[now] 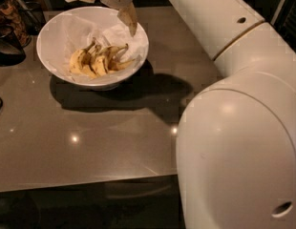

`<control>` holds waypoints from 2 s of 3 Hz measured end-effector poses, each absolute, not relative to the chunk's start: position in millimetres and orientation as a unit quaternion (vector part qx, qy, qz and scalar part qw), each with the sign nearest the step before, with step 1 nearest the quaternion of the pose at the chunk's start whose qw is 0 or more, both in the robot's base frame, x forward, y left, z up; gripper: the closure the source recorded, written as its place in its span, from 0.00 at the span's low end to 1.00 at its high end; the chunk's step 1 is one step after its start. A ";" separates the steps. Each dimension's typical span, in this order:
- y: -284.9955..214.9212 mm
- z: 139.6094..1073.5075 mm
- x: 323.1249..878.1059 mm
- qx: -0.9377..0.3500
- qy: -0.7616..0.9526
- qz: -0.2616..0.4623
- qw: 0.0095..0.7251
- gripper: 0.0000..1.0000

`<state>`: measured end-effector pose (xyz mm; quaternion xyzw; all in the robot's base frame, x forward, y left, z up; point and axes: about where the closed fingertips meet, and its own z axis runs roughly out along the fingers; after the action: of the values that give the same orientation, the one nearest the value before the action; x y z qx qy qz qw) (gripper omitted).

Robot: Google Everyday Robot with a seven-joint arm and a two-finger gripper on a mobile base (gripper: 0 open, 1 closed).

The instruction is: Pick banana from white bowl

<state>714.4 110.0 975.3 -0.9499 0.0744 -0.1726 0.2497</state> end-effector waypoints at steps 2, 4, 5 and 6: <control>101.4 969.6 707.8 -0.947 0.099 -0.167 0.256 0.00; 102.9 960.9 691.8 -0.957 0.091 -0.119 0.248 0.02; 105.7 953.3 691.9 -0.961 0.083 -0.104 0.243 0.21; 108.6 949.4 692.3 -0.963 0.076 -0.098 0.238 0.40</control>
Offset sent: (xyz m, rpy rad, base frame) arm -0.0098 -0.0109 0.0144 0.0300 0.0217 -0.0086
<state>692.3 108.6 949.4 -0.9632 0.0764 -0.0980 0.2385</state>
